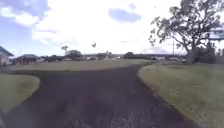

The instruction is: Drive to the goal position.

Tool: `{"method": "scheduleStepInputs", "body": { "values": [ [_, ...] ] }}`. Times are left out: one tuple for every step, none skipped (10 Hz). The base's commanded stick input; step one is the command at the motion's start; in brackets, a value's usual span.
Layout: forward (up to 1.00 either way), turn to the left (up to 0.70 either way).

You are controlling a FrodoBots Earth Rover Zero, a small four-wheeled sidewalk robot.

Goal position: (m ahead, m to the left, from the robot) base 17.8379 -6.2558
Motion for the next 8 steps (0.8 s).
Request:
{"method": "scheduleStepInputs", "body": {
  "values": [
    [0.5, 0.0],
    [0.5, 0.0],
    [0.5, 0.0],
    [0.5, 0.0],
    [0.5, 0.0],
    [0.5, 0.0],
    [0.5, 0.0],
    [0.5, 0.0]
  ]
}}
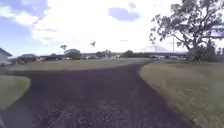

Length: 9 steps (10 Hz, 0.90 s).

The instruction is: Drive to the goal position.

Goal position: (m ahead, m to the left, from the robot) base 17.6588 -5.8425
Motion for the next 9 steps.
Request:
{"method": "scheduleStepInputs", "body": {
  "values": [
    [0.5, 0.0],
    [0.5, 0.0],
    [0.5, 0.0],
    [0.5, 0.0],
    [0.5, 0.0],
    [0.5, 0.0],
    [0.5, 0.0],
    [0.5, 0.0],
    [0.5, 0.0]
  ]
}}
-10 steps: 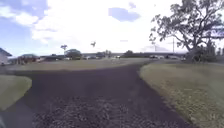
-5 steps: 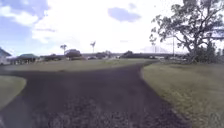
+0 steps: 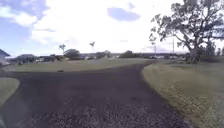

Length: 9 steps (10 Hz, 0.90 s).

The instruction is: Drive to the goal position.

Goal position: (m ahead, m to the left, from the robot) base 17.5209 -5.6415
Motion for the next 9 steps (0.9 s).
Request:
{"method": "scheduleStepInputs", "body": {
  "values": [
    [0.5, 0.0],
    [0.5, 0.0],
    [0.5, 0.0],
    [0.5, 0.0],
    [0.5, 0.0],
    [0.5, 0.0],
    [0.5, 0.0],
    [0.5, 0.0],
    [0.5, 0.0]
  ]
}}
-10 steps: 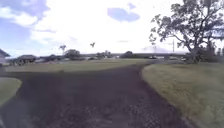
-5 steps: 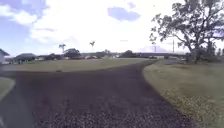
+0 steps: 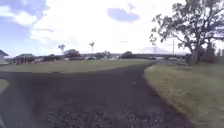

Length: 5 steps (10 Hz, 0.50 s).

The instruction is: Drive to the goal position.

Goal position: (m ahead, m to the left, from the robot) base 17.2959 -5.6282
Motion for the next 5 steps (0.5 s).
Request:
{"method": "scheduleStepInputs", "body": {
  "values": [
    [0.5, 0.0],
    [0.5, 0.0],
    [0.5, 0.0],
    [0.5, 0.0],
    [0.5, 0.0]
  ]
}}
